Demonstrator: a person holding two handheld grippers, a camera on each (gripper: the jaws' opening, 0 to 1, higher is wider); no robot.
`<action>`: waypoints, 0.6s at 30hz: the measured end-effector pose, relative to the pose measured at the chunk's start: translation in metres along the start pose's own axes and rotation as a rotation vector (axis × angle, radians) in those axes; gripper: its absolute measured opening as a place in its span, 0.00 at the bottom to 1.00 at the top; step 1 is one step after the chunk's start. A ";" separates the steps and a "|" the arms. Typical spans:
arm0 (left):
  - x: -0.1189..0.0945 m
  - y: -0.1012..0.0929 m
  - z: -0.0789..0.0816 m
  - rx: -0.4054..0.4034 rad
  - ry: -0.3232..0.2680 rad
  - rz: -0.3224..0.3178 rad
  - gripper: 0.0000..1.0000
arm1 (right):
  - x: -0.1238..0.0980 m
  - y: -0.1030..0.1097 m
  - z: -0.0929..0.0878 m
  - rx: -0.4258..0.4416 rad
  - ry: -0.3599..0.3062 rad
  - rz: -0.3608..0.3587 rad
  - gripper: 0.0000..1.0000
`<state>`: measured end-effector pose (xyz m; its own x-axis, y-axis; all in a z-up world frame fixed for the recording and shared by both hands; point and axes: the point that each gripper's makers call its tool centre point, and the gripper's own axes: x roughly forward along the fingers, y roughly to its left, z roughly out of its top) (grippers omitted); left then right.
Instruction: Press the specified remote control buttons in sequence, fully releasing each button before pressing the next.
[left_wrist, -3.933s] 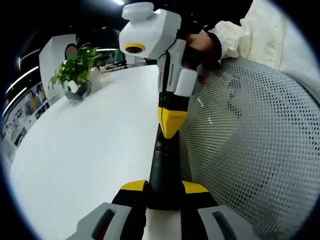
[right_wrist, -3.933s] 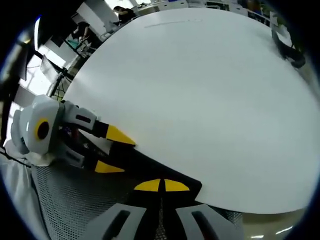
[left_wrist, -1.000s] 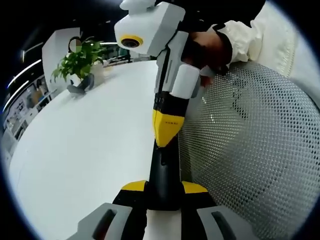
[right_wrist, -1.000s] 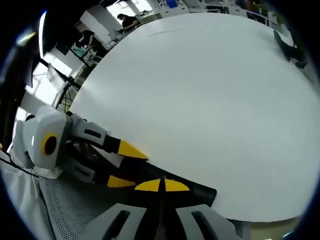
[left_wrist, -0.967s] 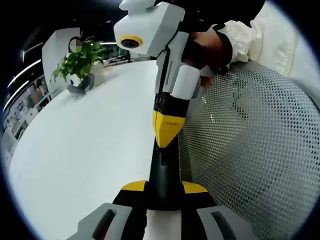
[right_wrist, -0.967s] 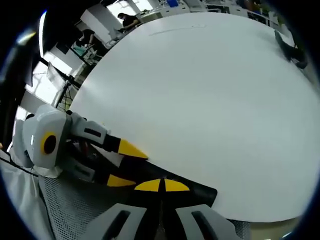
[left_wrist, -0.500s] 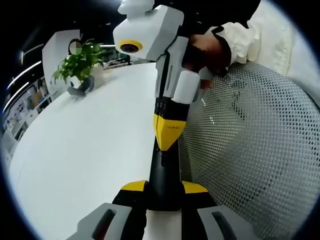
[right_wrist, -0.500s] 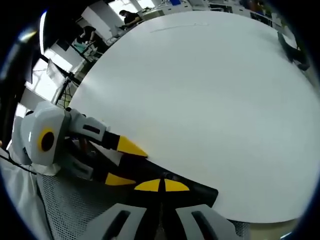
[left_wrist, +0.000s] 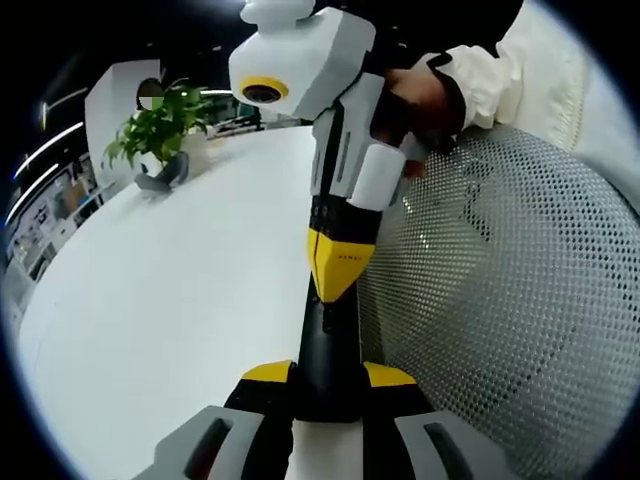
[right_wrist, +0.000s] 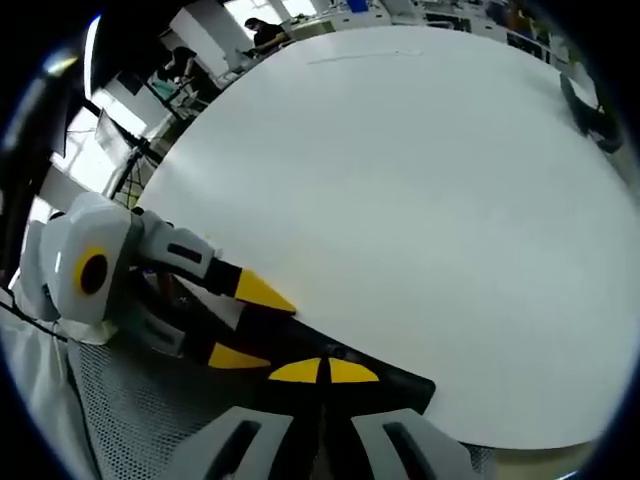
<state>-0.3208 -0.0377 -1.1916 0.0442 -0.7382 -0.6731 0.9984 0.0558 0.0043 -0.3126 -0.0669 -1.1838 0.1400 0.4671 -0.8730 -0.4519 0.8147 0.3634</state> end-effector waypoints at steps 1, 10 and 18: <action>0.000 0.000 0.000 0.000 0.000 0.000 0.25 | 0.000 0.000 0.000 -0.006 0.000 -0.003 0.00; 0.000 0.001 0.000 -0.003 -0.002 0.001 0.25 | -0.004 -0.005 -0.007 0.039 0.048 -0.027 0.00; 0.001 0.001 0.000 -0.003 -0.002 0.001 0.25 | -0.004 0.003 -0.014 0.058 0.100 0.007 0.00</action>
<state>-0.3197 -0.0381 -1.1924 0.0453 -0.7394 -0.6718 0.9983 0.0583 0.0031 -0.3269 -0.0715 -1.1837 0.0472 0.4384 -0.8976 -0.4002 0.8316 0.3851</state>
